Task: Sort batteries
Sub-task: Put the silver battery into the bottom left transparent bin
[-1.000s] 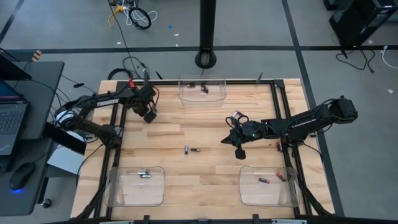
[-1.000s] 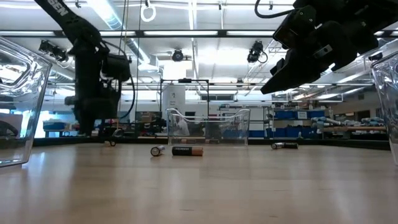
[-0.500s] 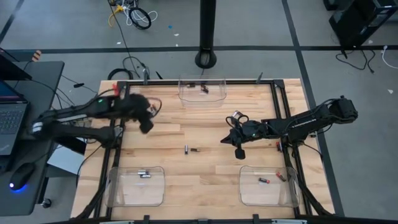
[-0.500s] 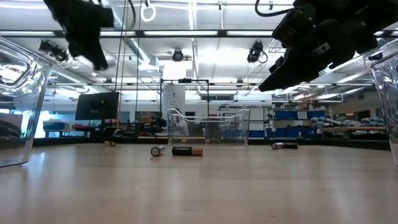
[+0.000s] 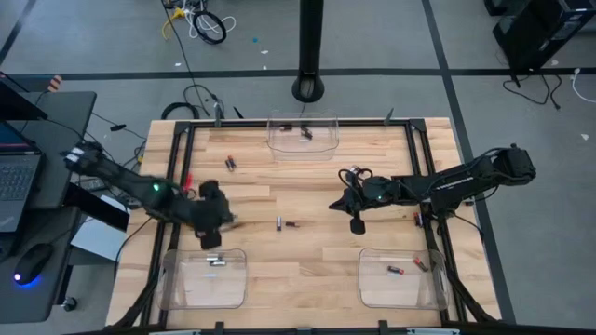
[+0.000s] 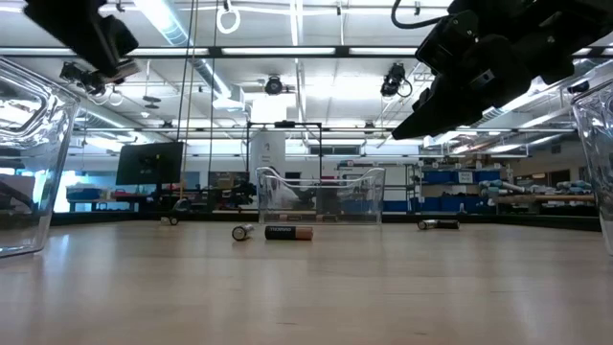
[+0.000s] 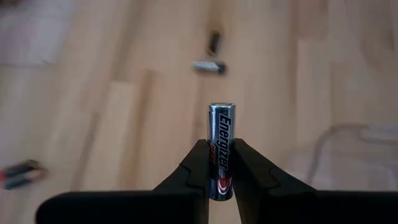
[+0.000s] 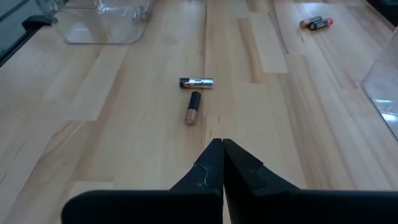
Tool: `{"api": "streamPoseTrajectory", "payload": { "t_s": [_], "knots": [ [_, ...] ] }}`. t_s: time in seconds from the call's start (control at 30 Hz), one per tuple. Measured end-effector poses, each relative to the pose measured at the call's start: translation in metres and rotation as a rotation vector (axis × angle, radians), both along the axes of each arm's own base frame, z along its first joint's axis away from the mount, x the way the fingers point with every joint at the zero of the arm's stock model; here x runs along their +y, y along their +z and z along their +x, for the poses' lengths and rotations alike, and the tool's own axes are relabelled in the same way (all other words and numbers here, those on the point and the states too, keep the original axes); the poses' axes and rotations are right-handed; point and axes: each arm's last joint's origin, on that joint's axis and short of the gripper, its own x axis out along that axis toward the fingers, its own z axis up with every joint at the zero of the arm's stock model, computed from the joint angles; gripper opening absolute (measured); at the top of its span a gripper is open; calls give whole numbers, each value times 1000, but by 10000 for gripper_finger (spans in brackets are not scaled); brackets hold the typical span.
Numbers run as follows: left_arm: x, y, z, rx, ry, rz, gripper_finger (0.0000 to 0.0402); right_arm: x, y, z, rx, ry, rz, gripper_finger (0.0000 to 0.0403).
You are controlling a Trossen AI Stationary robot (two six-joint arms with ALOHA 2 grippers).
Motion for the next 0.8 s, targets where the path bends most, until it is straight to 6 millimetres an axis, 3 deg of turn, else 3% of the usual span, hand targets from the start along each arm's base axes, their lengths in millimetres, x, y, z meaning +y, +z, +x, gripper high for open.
{"api": "streamPoseTrajectory", "payload": {
  "t_s": [0.13,0.43,0.6,0.8],
  "knots": [
    [-27,-9,5,74,-6,-63,48,0,0,0,0,7,-14,9],
    [-101,-2,-1,204,2,-281,48,-5,0,0,0,33,-45,9],
    [-132,-24,-6,316,59,-316,48,-12,0,0,-2,43,-62,9],
    [-148,-54,-2,386,75,-215,48,-21,1,0,-20,66,-75,9]
  ]
}}
